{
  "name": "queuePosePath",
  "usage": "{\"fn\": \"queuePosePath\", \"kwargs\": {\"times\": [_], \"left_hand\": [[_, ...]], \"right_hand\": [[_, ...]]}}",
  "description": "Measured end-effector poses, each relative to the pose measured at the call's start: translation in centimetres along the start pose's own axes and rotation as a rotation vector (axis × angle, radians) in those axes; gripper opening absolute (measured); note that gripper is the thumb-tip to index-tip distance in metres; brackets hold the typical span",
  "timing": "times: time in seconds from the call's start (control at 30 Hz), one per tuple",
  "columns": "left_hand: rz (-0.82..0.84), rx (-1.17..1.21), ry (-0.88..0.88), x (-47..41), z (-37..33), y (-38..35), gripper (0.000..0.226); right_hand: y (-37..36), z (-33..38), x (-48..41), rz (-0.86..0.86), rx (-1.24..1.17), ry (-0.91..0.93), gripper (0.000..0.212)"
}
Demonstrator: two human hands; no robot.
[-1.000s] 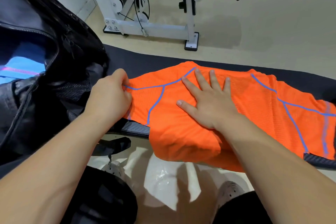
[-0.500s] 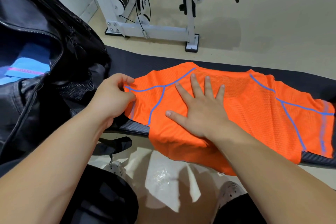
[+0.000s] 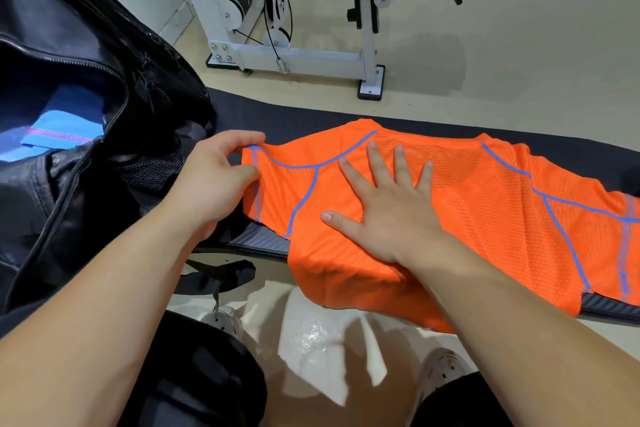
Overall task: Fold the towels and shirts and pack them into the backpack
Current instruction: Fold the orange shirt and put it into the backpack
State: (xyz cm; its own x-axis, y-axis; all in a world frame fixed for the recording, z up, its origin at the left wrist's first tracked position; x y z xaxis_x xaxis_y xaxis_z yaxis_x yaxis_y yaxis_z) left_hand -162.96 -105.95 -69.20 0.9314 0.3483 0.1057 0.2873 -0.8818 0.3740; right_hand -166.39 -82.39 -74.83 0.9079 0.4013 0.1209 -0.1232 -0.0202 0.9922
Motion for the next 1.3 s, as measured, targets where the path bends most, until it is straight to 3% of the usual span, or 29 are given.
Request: {"fn": "queuePosePath", "kwargs": {"times": [0.2, 0.37, 0.43, 0.5, 0.57, 0.73, 0.83, 1.0, 1.07, 1.2, 1.3], "left_hand": [[0.029, -0.050, -0.022, 0.1, -0.4, 0.1, 0.068], [0.119, 0.196, -0.065, 0.7, -2.5, -2.2, 0.058], [0.144, 0.272, -0.062, 0.7, -3.8, -3.6, 0.058], [0.141, 0.255, -0.052, 0.6, -4.6, -5.0, 0.060], [0.165, 0.167, -0.051, 0.8, -5.3, -6.9, 0.062], [0.316, -0.142, -0.117, 2.2, -6.7, -12.1, 0.060], [0.442, -0.235, -0.121, 3.1, -6.6, -13.6, 0.065], [0.075, -0.553, -0.521, 2.7, -8.2, -10.0, 0.040], [0.105, -0.721, -0.567, 3.0, -7.0, -10.9, 0.046], [0.374, -1.031, -0.374, 4.2, -1.4, -15.3, 0.080], [0.391, -1.092, -0.291, 3.7, 0.4, -15.9, 0.092]], "right_hand": [[0.0, 0.0, 0.0, 0.002, -0.003, 0.001, 0.094], [0.0, 0.2, 0.0, 0.003, -0.016, 0.031, 0.093], [0.8, 0.1, -0.1, 0.012, -0.219, 0.088, 0.088], [2.1, -1.3, -0.1, -0.006, -0.587, 0.065, 0.079], [2.8, -3.4, 0.2, -0.063, -0.716, 0.005, 0.073], [2.0, -6.8, 1.9, -0.064, -0.357, -0.046, 0.081], [1.4, -7.4, 2.3, -0.016, -0.288, -0.040, 0.074], [1.5, -7.1, 2.1, -0.002, -0.242, -0.043, 0.071], [1.6, -7.0, 2.1, -0.011, -0.192, -0.052, 0.073], [0.9, -7.6, 2.3, 0.008, -0.058, -0.155, 0.079], [0.3, -8.4, 2.3, 0.039, -0.007, -0.240, 0.081]]}}
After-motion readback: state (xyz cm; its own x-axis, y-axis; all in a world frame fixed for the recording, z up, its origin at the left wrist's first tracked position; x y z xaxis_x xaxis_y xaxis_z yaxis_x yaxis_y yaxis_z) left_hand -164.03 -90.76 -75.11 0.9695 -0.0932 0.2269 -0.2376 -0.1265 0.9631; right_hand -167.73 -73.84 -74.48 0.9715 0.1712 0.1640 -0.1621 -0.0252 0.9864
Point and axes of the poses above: each hand's wrist, its own x-axis away from the middle knuckle, its own y-axis out of the back of the hand, z = x × y, the point moved 9 cm from there along -x, towards the middle knuckle, and after that the axes turned 5 degrees about x, right-handed, at the moved point
